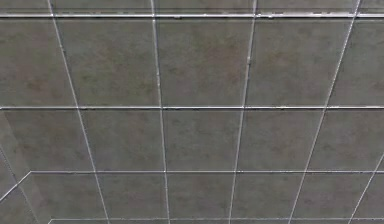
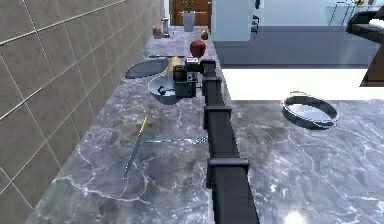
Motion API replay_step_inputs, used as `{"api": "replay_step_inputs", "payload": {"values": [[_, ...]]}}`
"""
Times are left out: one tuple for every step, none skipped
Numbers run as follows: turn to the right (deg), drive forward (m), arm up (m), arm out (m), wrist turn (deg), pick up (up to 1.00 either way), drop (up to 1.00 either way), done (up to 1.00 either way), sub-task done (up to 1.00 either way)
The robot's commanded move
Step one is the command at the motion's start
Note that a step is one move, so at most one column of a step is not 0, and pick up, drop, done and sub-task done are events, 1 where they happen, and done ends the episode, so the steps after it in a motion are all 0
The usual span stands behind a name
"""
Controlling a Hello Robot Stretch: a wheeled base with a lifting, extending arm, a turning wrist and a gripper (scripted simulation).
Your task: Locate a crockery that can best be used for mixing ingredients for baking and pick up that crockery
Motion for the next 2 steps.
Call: {"api": "replay_step_inputs", "payload": {"values": [[0.0, 0.00, 0.08, 0.00, 0.0, 0.00, 0.00, 0.00, 0.00], [0.0, 0.00, 0.00, 0.00, 0.0, 0.00, 0.00, 1.00, 0.00]]}}
